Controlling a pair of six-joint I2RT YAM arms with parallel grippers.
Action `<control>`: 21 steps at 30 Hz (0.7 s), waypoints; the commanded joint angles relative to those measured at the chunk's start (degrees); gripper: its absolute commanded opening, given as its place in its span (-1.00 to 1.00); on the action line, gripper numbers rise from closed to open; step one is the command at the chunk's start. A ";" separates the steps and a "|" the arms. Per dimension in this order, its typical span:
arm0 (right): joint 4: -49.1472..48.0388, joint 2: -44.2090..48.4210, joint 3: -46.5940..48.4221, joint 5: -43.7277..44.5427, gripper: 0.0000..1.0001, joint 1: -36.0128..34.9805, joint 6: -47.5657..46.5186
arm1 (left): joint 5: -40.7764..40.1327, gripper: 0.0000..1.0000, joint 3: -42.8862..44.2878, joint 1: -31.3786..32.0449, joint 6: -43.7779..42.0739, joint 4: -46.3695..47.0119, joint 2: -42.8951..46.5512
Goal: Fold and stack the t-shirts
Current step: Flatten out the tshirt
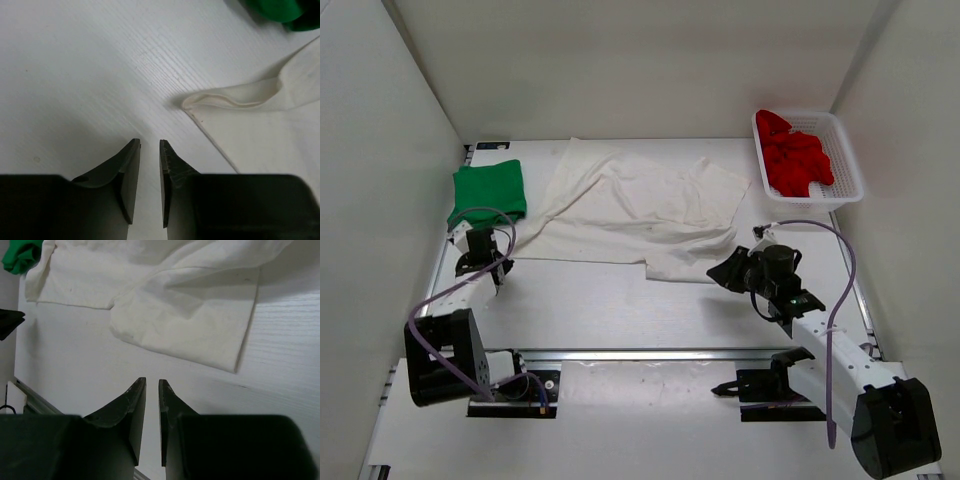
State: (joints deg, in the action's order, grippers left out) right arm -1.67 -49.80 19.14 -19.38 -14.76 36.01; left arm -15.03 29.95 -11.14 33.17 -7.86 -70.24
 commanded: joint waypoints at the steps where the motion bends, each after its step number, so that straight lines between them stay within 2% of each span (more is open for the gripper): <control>1: -4.57 1.02 0.11 -0.75 -0.72 -1.14 -0.58 | -1.12 -0.31 2.39 1.28 -4.33 2.94 -2.26; 4: -5.18 1.19 0.64 -1.19 -0.72 -0.62 -0.85 | 1.58 -0.20 2.57 -0.19 -4.34 5.22 -3.50; 10: -5.80 0.41 1.43 -2.15 -0.71 -0.97 -1.11 | 3.95 -0.18 6.33 1.64 -6.44 6.98 -8.15; 15: -6.24 1.02 1.78 -2.68 -0.71 -0.53 -0.42 | 6.15 -0.22 13.28 2.70 -8.74 3.03 -15.54; 21: -5.10 1.46 3.89 -3.21 -0.70 0.09 -1.38 | 4.49 -0.24 13.64 1.65 -5.93 0.65 -17.04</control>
State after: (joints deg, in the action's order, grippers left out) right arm -4.32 -49.56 19.86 -21.96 -14.92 35.75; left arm -10.39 42.17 -8.69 26.33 -5.17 -87.11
